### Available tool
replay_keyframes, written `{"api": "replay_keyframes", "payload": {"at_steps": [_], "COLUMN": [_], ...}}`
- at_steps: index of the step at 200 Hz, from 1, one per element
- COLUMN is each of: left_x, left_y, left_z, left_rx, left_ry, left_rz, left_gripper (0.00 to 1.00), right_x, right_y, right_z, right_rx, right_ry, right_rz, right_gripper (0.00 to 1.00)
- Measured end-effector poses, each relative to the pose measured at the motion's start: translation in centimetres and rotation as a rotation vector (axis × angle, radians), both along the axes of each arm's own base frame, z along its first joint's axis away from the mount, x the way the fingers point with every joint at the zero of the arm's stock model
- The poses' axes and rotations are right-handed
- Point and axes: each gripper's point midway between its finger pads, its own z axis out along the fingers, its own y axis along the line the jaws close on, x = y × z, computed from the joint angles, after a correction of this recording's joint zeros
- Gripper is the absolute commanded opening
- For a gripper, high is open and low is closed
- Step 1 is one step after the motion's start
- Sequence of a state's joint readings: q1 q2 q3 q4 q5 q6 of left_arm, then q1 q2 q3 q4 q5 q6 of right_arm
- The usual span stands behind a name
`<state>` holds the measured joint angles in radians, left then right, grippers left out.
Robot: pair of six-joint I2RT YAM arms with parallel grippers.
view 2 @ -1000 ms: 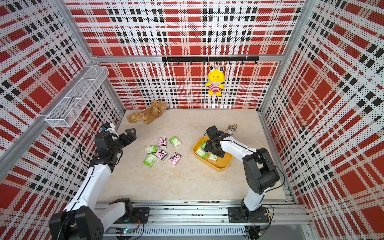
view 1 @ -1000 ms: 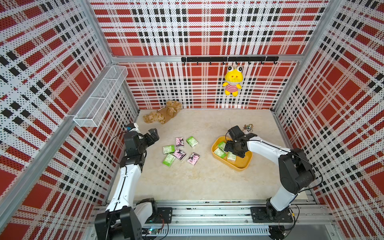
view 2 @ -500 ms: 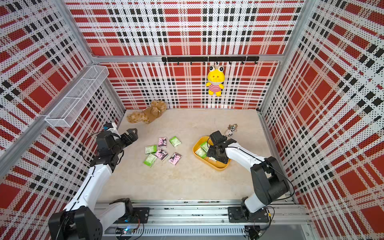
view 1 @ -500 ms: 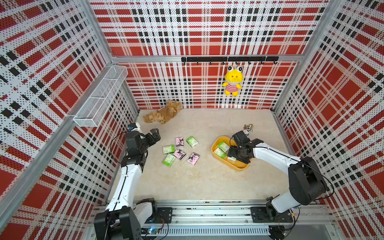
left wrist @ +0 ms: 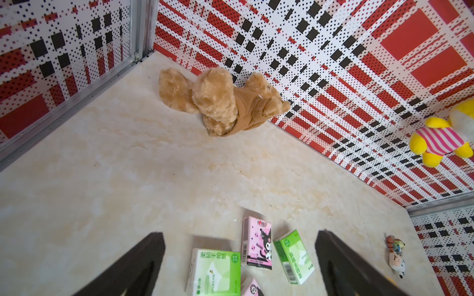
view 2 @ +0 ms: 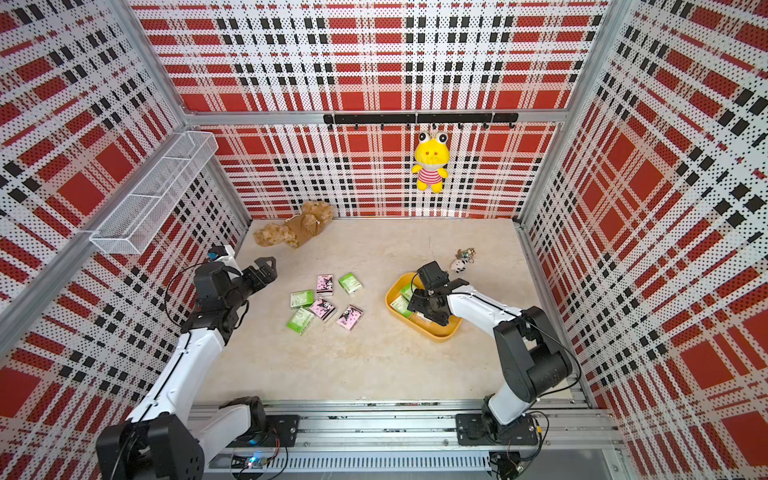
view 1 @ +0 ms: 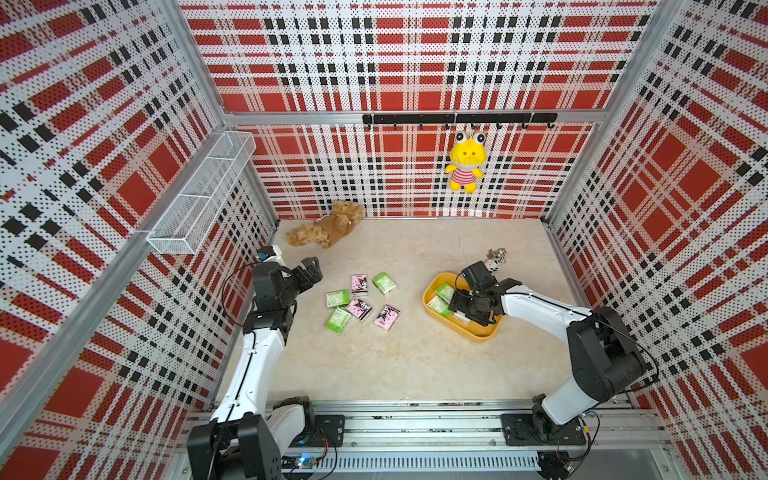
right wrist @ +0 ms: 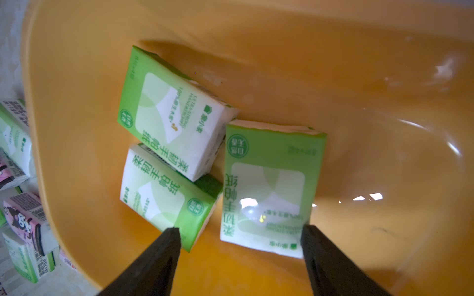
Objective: Put the pocket tissues into the storage box
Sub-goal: Place the pocket tissues in the storage box, then pick up the pocket tissues from the center of the board.
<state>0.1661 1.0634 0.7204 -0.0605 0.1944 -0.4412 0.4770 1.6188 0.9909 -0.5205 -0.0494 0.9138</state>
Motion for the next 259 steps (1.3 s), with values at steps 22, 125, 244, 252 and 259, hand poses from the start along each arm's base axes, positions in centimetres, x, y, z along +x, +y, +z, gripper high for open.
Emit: {"api": "replay_keyframes", "payload": {"at_steps": [22,125,244,252,259], "left_x": [0.0,0.1,0.1,0.1,0.0], "left_y": [0.0,0.3,0.3,0.3,0.3], "left_z": [0.0,-0.2,-0.2,-0.2,-0.2], "left_rx": [0.0,0.009,0.013,0.013,0.013], "left_ry": [0.0,0.007,0.007,0.007,0.005], "left_rz": [0.001,0.013,0.014,0.014,0.014], "left_gripper": [0.99,0.99,0.99,0.99,0.99], "right_x": [0.3,3.2,4.2,3.9,3.6], "right_y": [0.4,2.5,10.5,12.0,13.2], "right_z": [-0.1,1.3,10.0,10.2,10.0], "right_rx": [0.006,-0.008,-0.148,-0.155,-0.162], "right_ry": [-0.005,-0.053,-0.256,-0.273,-0.28], "right_rz": [0.004,0.056,0.37,0.426,0.473], "right_gripper": [0.81,0.81,0.83,0.83,0.83]}}
